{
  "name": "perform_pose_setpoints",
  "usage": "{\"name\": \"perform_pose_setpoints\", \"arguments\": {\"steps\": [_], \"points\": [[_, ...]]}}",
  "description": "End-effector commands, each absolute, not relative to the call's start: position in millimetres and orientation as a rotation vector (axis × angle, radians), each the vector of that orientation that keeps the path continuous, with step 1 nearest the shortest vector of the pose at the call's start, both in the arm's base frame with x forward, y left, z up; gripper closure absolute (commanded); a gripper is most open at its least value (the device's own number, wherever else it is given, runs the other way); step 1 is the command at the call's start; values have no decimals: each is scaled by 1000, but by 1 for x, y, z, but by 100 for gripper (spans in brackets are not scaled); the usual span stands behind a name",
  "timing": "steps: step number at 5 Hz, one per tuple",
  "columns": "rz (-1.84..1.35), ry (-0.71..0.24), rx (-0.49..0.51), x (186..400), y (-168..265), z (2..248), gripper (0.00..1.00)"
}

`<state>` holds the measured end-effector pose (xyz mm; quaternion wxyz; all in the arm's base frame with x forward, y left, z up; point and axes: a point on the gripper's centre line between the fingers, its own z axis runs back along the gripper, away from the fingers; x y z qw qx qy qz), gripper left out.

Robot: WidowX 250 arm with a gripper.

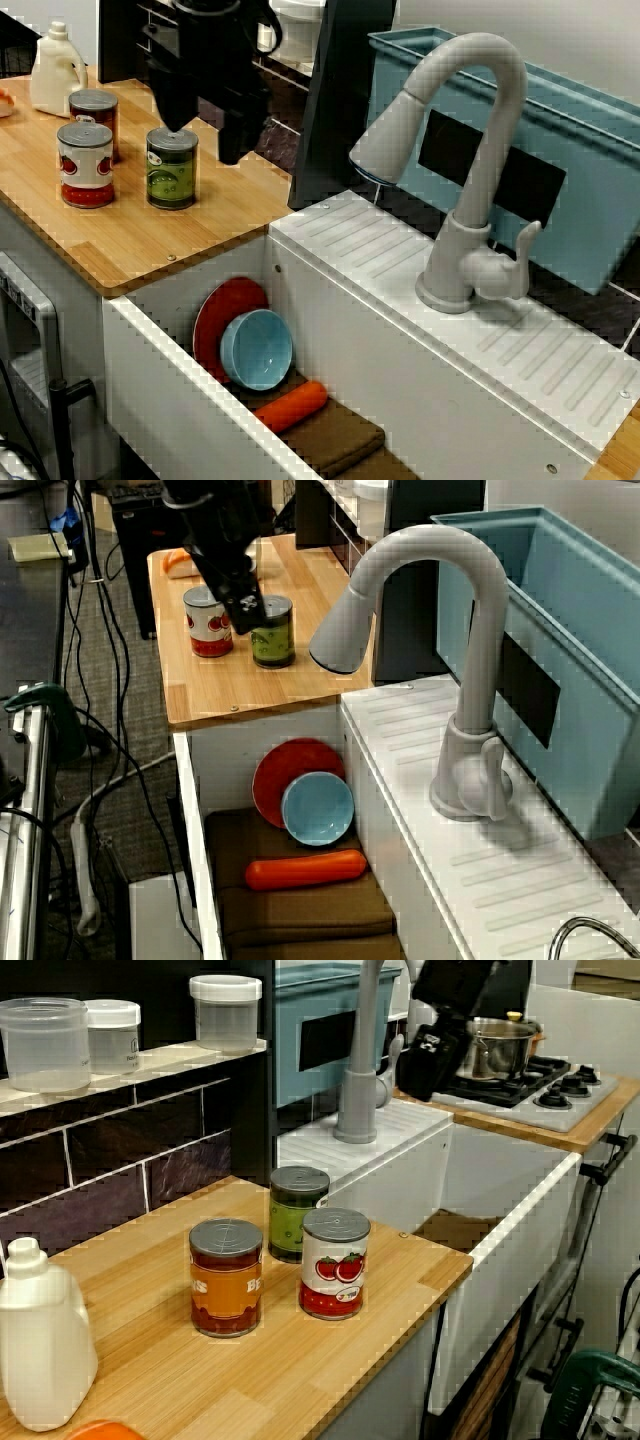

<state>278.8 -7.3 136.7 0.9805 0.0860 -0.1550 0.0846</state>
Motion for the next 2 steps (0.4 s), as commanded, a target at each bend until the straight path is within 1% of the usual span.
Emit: {"name": "perform_pose_setpoints", "arguments": {"steps": [1, 2], "points": [[146, -348, 260, 298, -7, 135, 0], [130, -312, 251, 302, -6, 125, 0]]}}
